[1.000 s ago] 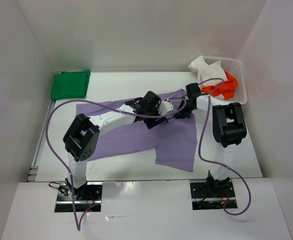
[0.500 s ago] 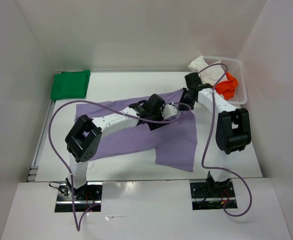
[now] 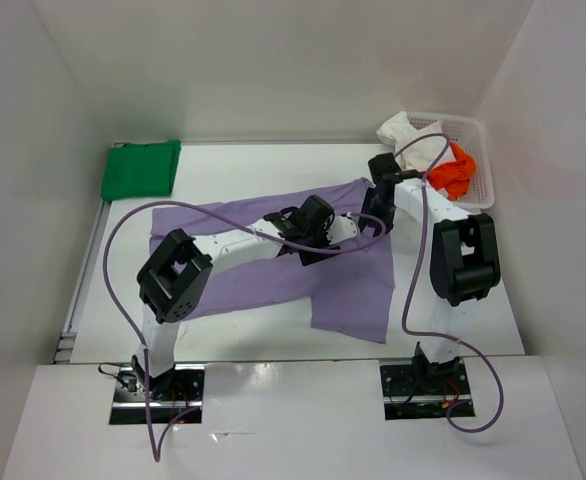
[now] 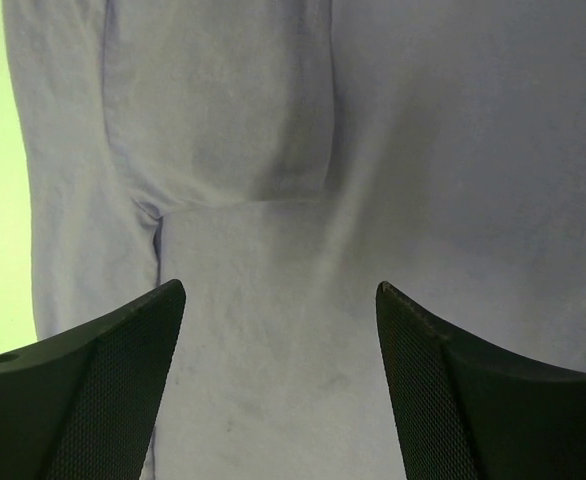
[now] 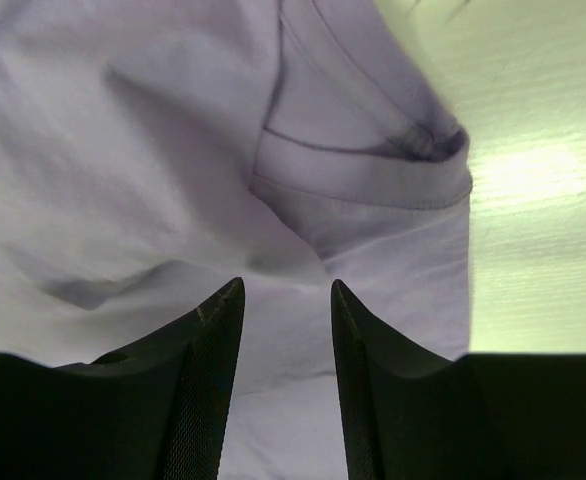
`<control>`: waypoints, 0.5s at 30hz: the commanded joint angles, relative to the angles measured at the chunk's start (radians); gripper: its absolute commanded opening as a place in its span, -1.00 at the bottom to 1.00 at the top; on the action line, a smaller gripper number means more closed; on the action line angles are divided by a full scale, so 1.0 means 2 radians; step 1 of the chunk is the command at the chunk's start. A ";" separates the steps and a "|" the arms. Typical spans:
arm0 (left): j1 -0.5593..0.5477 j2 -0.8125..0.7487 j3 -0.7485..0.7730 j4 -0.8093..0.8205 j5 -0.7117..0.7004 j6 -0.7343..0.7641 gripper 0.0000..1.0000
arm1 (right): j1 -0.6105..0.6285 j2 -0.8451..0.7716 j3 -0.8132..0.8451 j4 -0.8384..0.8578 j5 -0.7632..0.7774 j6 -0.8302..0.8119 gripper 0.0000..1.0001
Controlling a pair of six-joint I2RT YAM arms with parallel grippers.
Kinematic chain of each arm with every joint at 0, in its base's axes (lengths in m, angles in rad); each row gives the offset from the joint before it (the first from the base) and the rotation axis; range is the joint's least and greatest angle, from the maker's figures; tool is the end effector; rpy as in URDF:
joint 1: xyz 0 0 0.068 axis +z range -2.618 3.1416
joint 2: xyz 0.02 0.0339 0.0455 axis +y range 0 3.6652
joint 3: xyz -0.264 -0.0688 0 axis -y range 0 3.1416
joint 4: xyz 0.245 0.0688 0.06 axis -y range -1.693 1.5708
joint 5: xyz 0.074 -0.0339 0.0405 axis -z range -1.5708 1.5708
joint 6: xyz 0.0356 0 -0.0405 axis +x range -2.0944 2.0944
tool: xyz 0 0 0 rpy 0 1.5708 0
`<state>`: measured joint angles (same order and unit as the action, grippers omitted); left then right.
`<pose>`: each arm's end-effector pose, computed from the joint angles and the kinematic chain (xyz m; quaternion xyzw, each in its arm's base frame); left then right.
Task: Fold and stack the t-shirts
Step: Fold the flattened tshirt in 1/3 of the way
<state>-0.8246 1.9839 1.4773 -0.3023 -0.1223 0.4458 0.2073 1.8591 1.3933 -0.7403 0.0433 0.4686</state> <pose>0.3051 -0.3237 0.2098 0.5315 0.7593 -0.0142 0.3751 0.3722 0.0767 0.2078 0.1320 0.9743 0.0400 0.1781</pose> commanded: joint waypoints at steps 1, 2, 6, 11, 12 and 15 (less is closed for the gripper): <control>0.000 0.021 -0.005 0.026 -0.003 0.008 0.68 | 0.003 -0.019 -0.028 0.013 -0.015 -0.009 -0.09; 0.000 0.021 0.001 0.026 -0.003 0.003 0.71 | 0.003 -0.019 -0.032 0.021 -0.015 -0.004 -0.06; -0.005 0.038 0.015 0.026 0.001 -0.016 0.73 | 0.003 -0.014 -0.046 0.039 -0.015 -0.003 0.25; -0.005 0.047 0.033 0.026 0.001 -0.026 0.73 | 0.003 -0.002 -0.046 0.055 -0.026 -0.003 0.12; -0.005 0.047 0.033 0.026 -0.004 -0.026 0.73 | 0.003 -0.002 -0.046 0.060 -0.026 -0.003 -0.07; -0.005 0.047 0.033 0.026 -0.010 -0.026 0.73 | 0.003 -0.002 -0.046 0.069 -0.026 -0.003 -0.45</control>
<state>-0.8299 2.0804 1.5005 -0.2817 -0.1341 0.4187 0.2073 1.8595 1.3010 -0.6666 -0.0048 0.4637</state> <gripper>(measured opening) 0.865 0.305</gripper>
